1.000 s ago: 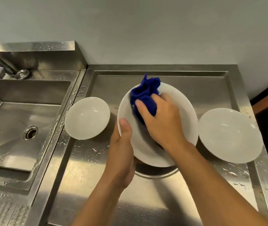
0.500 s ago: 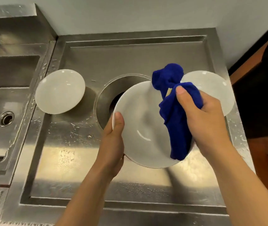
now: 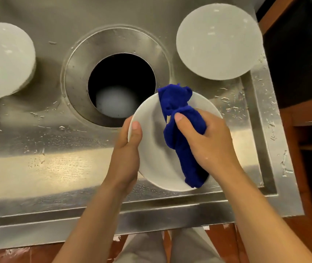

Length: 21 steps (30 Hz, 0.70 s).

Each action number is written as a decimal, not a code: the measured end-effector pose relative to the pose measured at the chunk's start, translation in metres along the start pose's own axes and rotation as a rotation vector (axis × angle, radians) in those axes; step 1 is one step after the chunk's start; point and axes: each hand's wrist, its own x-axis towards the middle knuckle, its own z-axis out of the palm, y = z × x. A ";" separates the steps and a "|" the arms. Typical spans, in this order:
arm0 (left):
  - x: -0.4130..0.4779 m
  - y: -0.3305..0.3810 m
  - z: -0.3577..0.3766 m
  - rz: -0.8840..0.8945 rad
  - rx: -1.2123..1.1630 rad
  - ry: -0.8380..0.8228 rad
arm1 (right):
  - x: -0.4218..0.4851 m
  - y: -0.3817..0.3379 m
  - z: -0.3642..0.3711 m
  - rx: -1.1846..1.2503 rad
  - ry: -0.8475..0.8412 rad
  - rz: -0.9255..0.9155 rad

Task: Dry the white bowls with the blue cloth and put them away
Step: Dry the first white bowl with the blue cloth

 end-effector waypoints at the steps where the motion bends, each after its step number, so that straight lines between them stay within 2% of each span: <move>1: 0.000 -0.004 0.001 0.000 0.011 -0.009 | -0.002 0.006 0.001 -0.002 0.007 0.005; 15: 0.008 -0.036 -0.003 -0.001 0.067 -0.053 | -0.006 0.040 0.016 0.017 0.012 0.010; 21: 0.015 -0.024 -0.017 0.073 0.298 -0.116 | 0.000 0.038 0.012 0.115 -0.015 0.118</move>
